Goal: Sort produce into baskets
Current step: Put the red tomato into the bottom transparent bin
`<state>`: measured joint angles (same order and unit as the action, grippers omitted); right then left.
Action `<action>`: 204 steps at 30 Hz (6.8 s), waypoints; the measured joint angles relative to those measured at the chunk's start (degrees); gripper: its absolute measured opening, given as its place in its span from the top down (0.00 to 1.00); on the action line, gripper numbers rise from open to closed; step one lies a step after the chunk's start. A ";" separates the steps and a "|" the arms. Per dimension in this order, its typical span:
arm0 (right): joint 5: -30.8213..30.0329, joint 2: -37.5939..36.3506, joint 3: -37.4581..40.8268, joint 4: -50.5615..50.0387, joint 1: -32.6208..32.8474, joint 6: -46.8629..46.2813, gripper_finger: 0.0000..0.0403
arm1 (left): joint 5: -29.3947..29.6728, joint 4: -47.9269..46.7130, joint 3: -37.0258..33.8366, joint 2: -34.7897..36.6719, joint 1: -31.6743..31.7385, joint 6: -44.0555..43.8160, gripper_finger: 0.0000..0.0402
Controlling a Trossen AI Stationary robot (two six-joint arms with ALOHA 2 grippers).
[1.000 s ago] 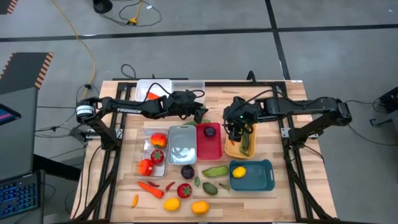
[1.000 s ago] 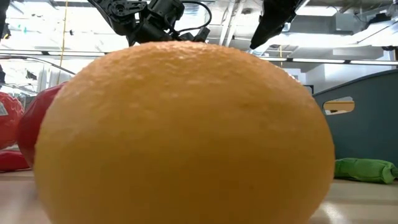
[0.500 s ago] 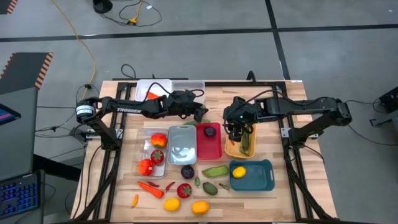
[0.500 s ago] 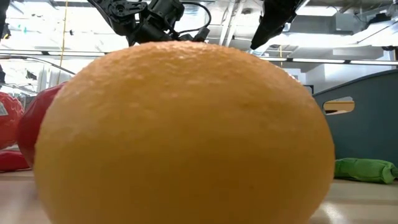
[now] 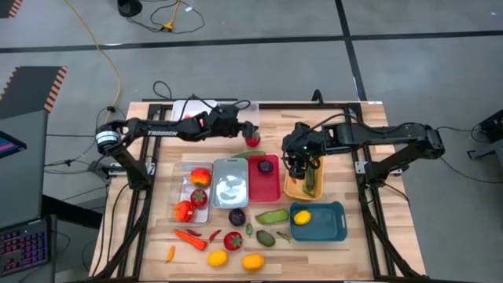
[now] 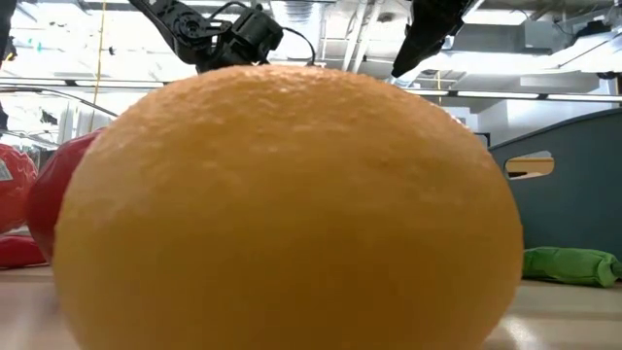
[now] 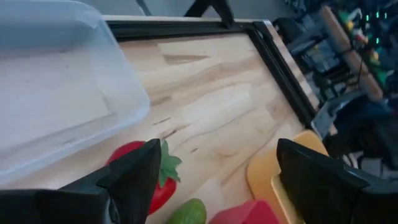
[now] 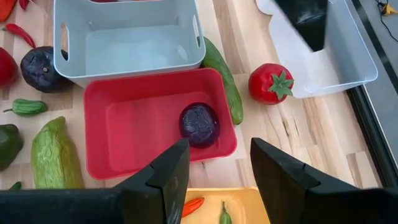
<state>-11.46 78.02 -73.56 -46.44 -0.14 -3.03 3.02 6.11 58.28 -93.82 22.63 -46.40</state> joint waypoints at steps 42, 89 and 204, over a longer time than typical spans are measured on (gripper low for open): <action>0.07 0.02 0.00 -1.56 0.00 -0.02 0.51 | 2.83 -32.12 14.06 -2.24 0.07 -7.40 0.24; -0.17 0.02 0.00 -2.85 0.07 -0.02 0.51 | -3.26 -25.06 19.89 -17.99 0.46 -6.29 0.24; -0.15 0.02 0.02 -3.32 0.07 -0.04 0.51 | 5.81 -29.82 30.58 -24.41 -0.71 -6.43 0.24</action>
<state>-11.62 78.04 -73.54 -49.76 -0.08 -3.07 8.83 -23.71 88.86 -118.24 21.91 -52.83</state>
